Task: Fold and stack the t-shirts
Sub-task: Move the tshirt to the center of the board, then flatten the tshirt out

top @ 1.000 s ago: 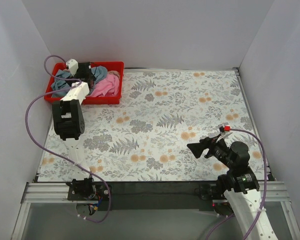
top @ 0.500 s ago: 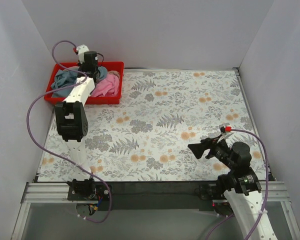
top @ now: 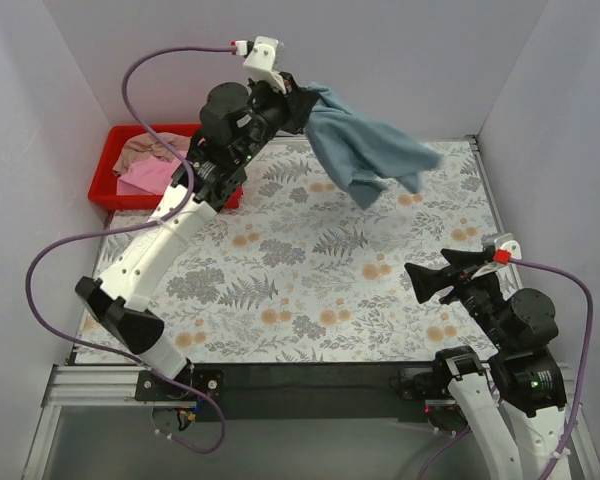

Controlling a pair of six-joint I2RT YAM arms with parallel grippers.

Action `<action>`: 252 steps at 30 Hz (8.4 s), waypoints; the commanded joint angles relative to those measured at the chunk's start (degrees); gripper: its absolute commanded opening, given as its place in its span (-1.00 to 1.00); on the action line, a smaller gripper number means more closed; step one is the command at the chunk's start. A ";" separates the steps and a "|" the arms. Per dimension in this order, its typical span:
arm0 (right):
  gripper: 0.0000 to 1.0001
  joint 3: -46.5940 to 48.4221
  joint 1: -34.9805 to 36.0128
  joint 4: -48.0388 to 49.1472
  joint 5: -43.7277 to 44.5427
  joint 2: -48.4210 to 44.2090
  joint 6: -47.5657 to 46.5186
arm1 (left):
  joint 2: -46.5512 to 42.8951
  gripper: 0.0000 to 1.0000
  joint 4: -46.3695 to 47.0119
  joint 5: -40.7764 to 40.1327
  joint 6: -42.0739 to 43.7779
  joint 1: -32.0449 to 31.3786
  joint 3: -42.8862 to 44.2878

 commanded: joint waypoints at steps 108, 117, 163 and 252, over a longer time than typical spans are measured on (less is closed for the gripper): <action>0.54 -13.66 19.35 22.04 -12.32 59.05 6.81 | -14.60 0.49 -11.35 1.27 -21.50 -1.92 -55.90; 0.48 -12.70 20.59 22.04 -11.62 60.63 6.81 | -4.42 0.48 -10.38 -0.93 -17.89 -2.88 -50.46; 0.35 6.47 7.31 -9.43 -8.02 17.54 -7.96 | -69.73 0.38 -31.13 -16.84 -36.87 8.36 -66.71; -0.97 22.47 38.68 44.73 -19.53 93.86 16.48 | -58.11 0.34 -8.45 -23.16 -16.92 18.47 -77.17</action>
